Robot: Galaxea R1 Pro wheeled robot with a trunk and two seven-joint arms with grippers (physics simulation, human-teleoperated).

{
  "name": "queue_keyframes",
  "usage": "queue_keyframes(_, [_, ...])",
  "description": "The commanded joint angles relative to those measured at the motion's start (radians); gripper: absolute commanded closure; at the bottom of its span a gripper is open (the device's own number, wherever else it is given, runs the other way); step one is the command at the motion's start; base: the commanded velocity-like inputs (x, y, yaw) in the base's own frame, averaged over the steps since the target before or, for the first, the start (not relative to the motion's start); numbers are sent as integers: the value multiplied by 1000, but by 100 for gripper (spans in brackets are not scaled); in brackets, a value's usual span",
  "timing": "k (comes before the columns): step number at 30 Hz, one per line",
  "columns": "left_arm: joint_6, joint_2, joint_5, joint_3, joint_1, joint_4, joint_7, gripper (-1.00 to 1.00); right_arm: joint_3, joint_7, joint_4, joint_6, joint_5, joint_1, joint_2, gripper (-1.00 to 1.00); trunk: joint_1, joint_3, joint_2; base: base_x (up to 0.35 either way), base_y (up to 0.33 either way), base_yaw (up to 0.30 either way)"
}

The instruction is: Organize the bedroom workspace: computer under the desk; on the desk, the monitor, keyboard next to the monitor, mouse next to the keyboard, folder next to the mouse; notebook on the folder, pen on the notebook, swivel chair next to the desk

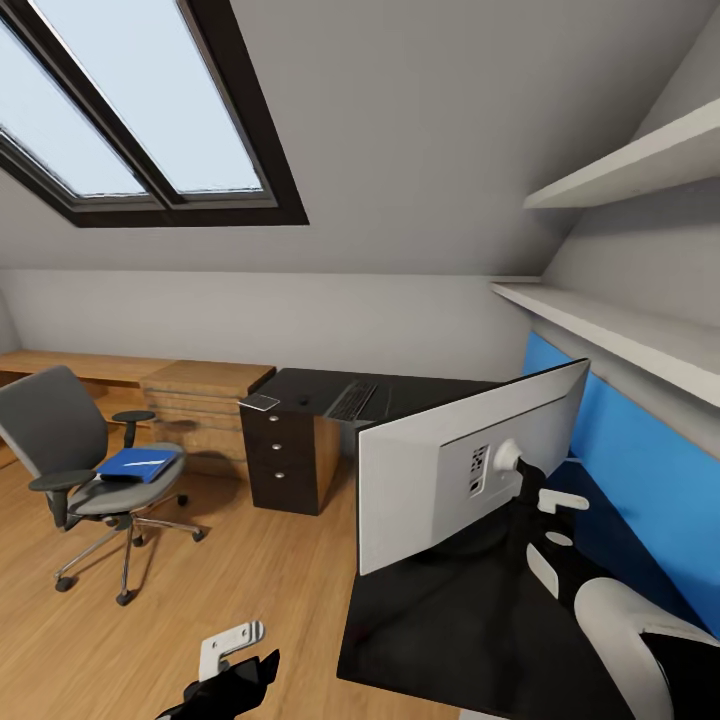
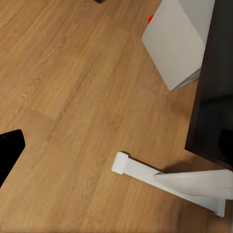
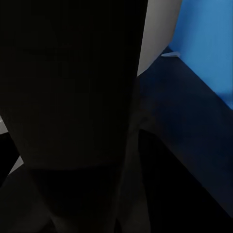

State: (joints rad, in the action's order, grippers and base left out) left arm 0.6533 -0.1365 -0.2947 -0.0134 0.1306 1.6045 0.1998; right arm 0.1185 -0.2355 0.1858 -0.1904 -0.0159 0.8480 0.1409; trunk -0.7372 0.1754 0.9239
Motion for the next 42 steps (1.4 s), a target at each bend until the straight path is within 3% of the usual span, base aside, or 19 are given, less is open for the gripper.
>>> queue_keyframes(1, [3, 0, -11, -1, 0, 2, 9, -100, -14, -2, -3, -6, -11, 1, 0, 100, 0, 1, 1, 0, 0, 0])
queue_keyframes(42, [2, 1, -11, 8, 0, 2, 7, -100, -14, -5, -5, -3, -10, 1, 0, 100, 0, 1, 1, 38, -55, 0])
